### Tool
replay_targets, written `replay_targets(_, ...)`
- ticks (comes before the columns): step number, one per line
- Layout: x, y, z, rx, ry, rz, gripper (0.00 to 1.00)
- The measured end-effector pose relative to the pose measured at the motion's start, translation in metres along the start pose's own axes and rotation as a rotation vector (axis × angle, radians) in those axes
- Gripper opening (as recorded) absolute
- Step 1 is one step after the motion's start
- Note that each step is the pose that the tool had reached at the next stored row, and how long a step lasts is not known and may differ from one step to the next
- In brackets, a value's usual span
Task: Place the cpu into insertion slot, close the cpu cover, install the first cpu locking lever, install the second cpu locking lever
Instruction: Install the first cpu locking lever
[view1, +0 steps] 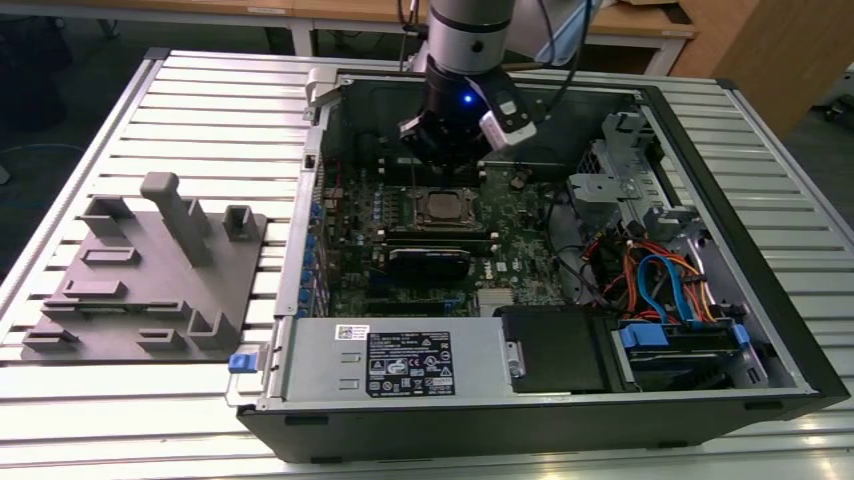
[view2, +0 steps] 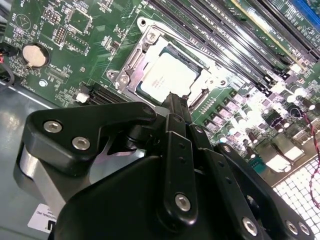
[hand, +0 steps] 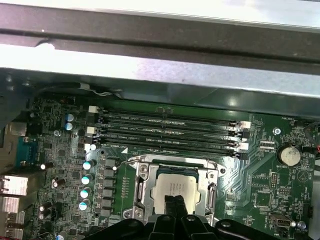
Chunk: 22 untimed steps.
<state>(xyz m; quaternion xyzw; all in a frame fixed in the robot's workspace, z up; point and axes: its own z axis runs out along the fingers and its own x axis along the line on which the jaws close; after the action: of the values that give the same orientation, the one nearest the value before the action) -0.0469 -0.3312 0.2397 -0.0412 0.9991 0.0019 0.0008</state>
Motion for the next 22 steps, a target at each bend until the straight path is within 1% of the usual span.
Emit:
replay_targets(16, 0.0009, 0.0001, 0.0000, 0.0000, 0.0000, 0.000, 0.10)
replay_targets(20, 0.0011, 0.0001, 0.0000, 0.0000, -0.0001, 0.017, 0.10)
replay_targets(22, 0.0016, 0.0001, 0.0000, 0.0000, -0.0002, 0.038, 0.10)
